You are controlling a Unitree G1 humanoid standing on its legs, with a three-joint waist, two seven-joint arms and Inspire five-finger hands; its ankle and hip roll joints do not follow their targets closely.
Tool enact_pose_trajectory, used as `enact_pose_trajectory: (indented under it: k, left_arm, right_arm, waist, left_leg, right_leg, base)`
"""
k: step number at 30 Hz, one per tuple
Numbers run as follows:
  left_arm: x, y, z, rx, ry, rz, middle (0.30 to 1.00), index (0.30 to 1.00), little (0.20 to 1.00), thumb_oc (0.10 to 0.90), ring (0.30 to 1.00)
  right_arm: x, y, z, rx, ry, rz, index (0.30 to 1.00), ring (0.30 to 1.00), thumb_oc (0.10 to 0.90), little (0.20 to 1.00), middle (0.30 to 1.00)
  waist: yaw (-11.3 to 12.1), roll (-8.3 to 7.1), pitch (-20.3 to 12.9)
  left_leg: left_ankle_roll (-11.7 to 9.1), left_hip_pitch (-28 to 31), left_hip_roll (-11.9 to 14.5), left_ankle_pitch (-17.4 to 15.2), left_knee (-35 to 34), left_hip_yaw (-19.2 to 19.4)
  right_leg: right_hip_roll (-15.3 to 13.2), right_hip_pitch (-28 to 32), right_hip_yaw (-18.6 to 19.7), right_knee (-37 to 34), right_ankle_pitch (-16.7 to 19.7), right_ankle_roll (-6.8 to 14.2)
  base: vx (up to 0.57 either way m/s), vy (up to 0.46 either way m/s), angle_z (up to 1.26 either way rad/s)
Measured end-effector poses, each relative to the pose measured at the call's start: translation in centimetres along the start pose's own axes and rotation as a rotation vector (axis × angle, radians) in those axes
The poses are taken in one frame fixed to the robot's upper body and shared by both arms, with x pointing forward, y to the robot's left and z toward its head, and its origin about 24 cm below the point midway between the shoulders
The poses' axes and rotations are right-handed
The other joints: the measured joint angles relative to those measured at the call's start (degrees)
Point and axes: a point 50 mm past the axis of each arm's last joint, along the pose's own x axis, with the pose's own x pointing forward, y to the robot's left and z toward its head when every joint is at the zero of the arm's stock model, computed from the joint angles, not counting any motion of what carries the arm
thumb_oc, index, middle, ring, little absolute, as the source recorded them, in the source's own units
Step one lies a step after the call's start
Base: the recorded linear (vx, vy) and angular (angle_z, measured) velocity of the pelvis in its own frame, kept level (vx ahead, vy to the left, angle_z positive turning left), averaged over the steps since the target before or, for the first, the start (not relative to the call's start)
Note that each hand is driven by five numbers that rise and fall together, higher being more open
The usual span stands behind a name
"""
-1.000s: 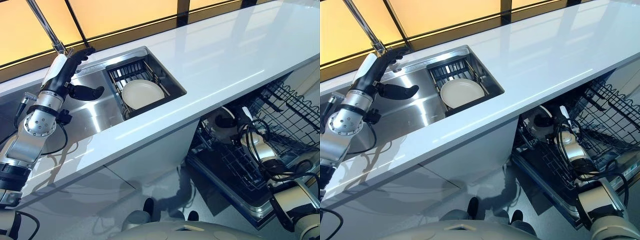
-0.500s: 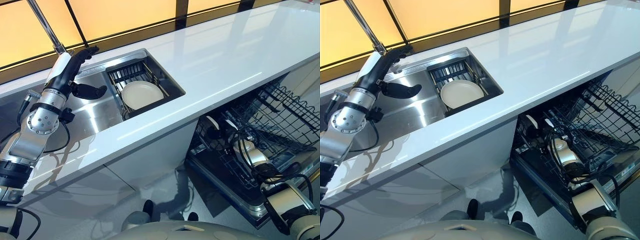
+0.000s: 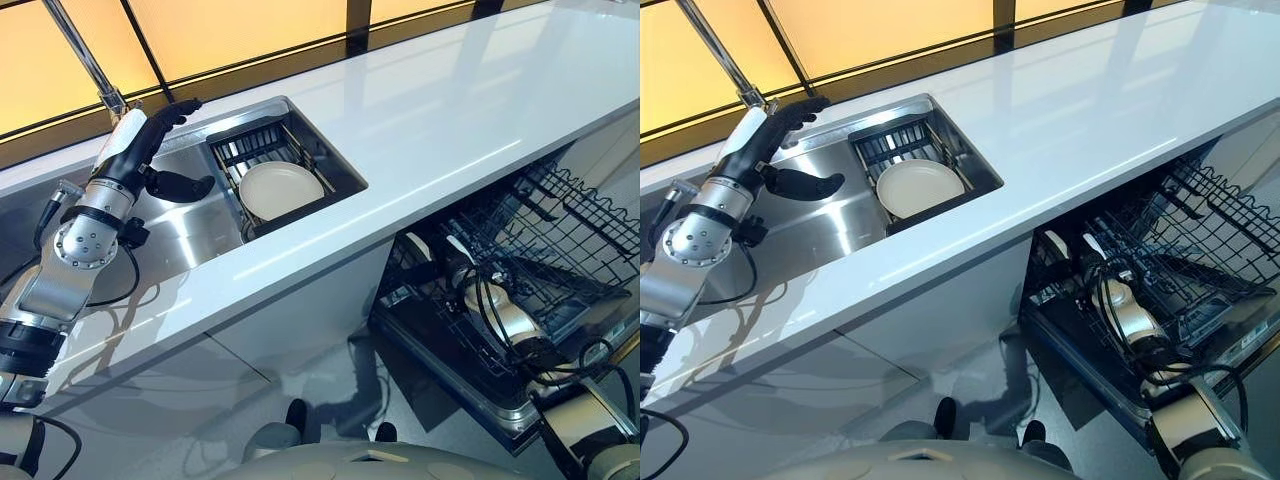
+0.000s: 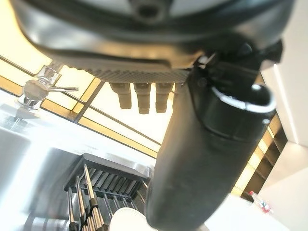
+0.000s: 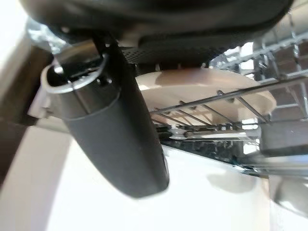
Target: Pick up plates and place into dishwasher.
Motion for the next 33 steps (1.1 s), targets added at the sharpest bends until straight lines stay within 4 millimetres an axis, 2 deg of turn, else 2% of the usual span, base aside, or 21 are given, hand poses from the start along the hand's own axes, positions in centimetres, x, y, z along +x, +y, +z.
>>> enact_pose_trajectory:
  k: [5, 11, 22, 28, 33]
  left_arm:
    - [-0.6, -0.3, -0.1, -0.001, 0.001, -0.010, 0.900, 0.900, 0.900, 0.800, 0.900]
    - [-1.5, -0.5, -0.6, -0.003, 0.007, -0.019, 0.900, 0.900, 0.900, 0.800, 0.900]
    - [-1.5, -0.5, -0.5, 0.030, 0.003, -0.018, 0.900, 0.900, 0.900, 0.800, 0.900]
    - [-2.6, 0.5, -1.2, 0.032, 0.032, 0.020, 0.900, 0.900, 0.900, 0.800, 0.900]
    - [-2.6, 0.7, -1.3, 0.033, 0.039, 0.026, 0.900, 0.900, 0.900, 0.800, 0.900]
  right_arm:
    - [-1.1, 0.2, 1.4, -0.076, -0.111, -0.033, 0.900, 0.900, 0.800, 0.900, 0.900]
    - [-2.0, -1.1, 0.9, -0.082, -0.134, -0.073, 0.900, 0.900, 0.800, 0.900, 0.900]
    - [-3.0, -2.3, 0.6, -0.070, -0.149, -0.131, 0.900, 0.900, 0.800, 0.900, 0.900]
    - [-4.3, -3.4, 1.8, -0.035, -0.254, -0.221, 0.900, 0.900, 0.800, 0.900, 0.900]
    - [-5.3, -5.0, 2.6, -0.037, -0.315, -0.286, 0.900, 0.900, 0.800, 0.900, 0.900]
  waist:
    - [-1.5, -0.03, 0.1]
    - [-2.9, -0.04, 0.1]
    - [-3.1, 0.03, 0.8]
    - [-3.7, -0.12, 1.7]
    - [-3.9, -0.11, 1.7]
  left_leg:
    - [0.1, 0.0, 0.0, -0.2, 0.0, 1.0]
    - [0.1, 0.0, 0.0, -0.4, 0.0, 1.5]
    - [0.2, 0.5, 0.1, -0.8, -0.1, 2.6]
    - [0.2, 0.7, 0.1, -0.9, 0.0, 2.8]
    - [0.2, 0.7, 0.1, -1.0, 0.0, 3.1]
  right_leg:
    - [0.0, -0.6, 1.0, 0.1, 0.0, 0.0]
    - [0.0, -0.8, 1.6, 0.0, 0.0, 0.0]
    - [0.1, -0.7, 2.7, -0.2, -0.2, 0.3]
    - [0.0, -0.8, 3.0, 0.1, 0.0, 0.1]
    - [0.0, -0.8, 3.1, 0.1, 0.0, 0.1]
  base:
    - [-0.01, 0.020, -0.10]
    - [0.00, 0.007, -0.04]
    - [0.00, 0.003, -0.05]
    - [0.00, 0.002, -0.01]
    - [0.00, 0.001, -0.02]
